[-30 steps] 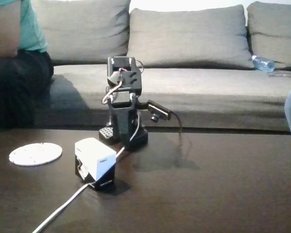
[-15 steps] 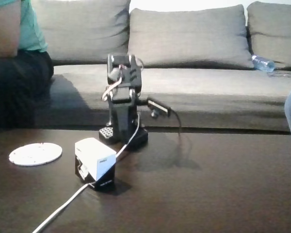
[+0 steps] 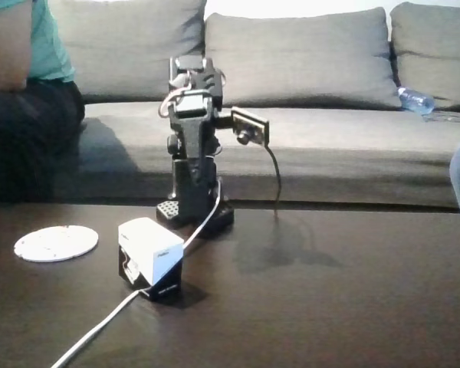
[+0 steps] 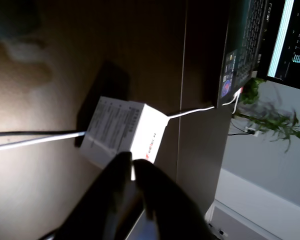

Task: Grasp a servo box and put it on the zirlivani.

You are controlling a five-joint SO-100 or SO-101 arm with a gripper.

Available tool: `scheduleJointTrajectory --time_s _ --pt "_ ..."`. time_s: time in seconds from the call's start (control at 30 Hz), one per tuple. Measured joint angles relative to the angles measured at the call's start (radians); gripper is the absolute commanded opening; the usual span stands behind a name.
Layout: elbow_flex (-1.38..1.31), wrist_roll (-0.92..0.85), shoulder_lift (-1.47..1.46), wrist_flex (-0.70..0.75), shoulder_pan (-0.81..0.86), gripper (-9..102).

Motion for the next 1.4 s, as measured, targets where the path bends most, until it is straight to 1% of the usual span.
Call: scheduleJointTrajectory --time_s 0.13,0.27,0.33,0.43,0.57,0.67,0.77,0.9,1.0,1.13,1.4 --pt "-0.149 0.061 -0.202 0.000 0.023 0" --pt "-0.387 0.129 -0.476 0.005 0.081 0" --pt "-0.517 0.166 -0.630 0.031 0.133 0" --pt "-0.715 0.206 -0.881 0.118 0.229 0" --pt "-0.954 0.215 -1.207 0.267 0.350 0" --pt "-1.062 0.183 -1.359 0.328 0.416 0" --pt "-1.095 0.138 -1.381 0.345 0.431 3" --pt "-1.101 0.129 -1.358 0.350 0.439 19" --pt "-1.101 0.129 -1.301 0.351 0.439 25" --pt "-1.074 0.163 -1.233 0.345 0.430 25" --pt "-0.810 0.307 -1.078 0.253 0.377 25"
